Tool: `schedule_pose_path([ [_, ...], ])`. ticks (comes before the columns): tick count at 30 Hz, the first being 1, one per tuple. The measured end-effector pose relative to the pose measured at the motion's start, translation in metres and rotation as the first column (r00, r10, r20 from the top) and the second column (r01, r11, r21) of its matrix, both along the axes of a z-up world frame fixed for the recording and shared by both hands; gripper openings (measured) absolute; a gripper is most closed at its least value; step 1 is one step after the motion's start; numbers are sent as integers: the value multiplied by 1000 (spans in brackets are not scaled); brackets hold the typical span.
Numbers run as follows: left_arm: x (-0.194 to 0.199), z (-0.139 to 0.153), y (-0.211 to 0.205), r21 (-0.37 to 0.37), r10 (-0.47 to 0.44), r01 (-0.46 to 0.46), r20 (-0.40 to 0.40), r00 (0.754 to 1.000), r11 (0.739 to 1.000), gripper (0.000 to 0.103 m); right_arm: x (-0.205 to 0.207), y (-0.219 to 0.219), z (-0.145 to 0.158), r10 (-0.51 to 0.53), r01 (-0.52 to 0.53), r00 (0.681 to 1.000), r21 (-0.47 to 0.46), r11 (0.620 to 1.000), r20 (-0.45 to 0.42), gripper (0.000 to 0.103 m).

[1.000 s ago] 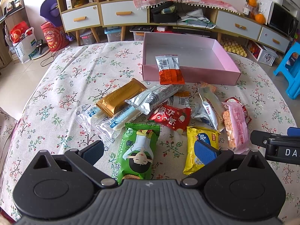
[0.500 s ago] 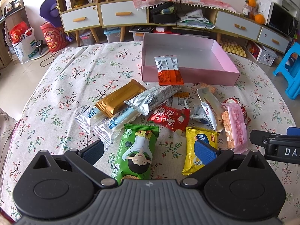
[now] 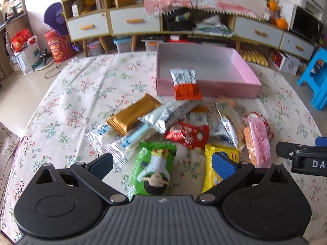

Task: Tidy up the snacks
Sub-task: 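Grasp the orange-and-white wrapper with the left tool while the right tool grasps the pink bar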

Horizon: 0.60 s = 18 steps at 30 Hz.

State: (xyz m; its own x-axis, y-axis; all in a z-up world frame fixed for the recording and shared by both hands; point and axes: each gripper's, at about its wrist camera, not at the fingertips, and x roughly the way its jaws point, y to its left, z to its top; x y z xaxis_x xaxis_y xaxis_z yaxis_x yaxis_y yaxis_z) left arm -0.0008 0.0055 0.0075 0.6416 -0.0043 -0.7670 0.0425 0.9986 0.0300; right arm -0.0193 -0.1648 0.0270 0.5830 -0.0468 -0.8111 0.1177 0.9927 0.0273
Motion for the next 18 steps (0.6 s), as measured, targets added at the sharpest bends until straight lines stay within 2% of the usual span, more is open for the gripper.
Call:
schedule_pose_path([
  [2, 1, 0, 0, 20, 1, -2, 29, 1000, 1000, 103, 2, 0, 2, 19, -19, 1000, -9, 1000, 5, 103],
  [7, 11, 4, -1, 67, -77, 74, 39, 996, 995, 103, 11, -1, 6, 59, -59, 998, -13, 998, -21, 103],
  [11, 24, 5, 4, 38, -120, 121, -11, 993, 992, 101, 19, -2, 9, 88, -86, 995, 37, 996, -42, 103],
  [15, 35, 8, 7, 17, -133, 134, -25, 991, 991, 100, 29, 1, 14, 117, -116, 992, 28, 993, -34, 103],
  [18, 48, 10, 10, -35, -127, 126, -37, 991, 991, 100, 37, -3, 14, 111, -109, 993, 74, 991, -31, 103],
])
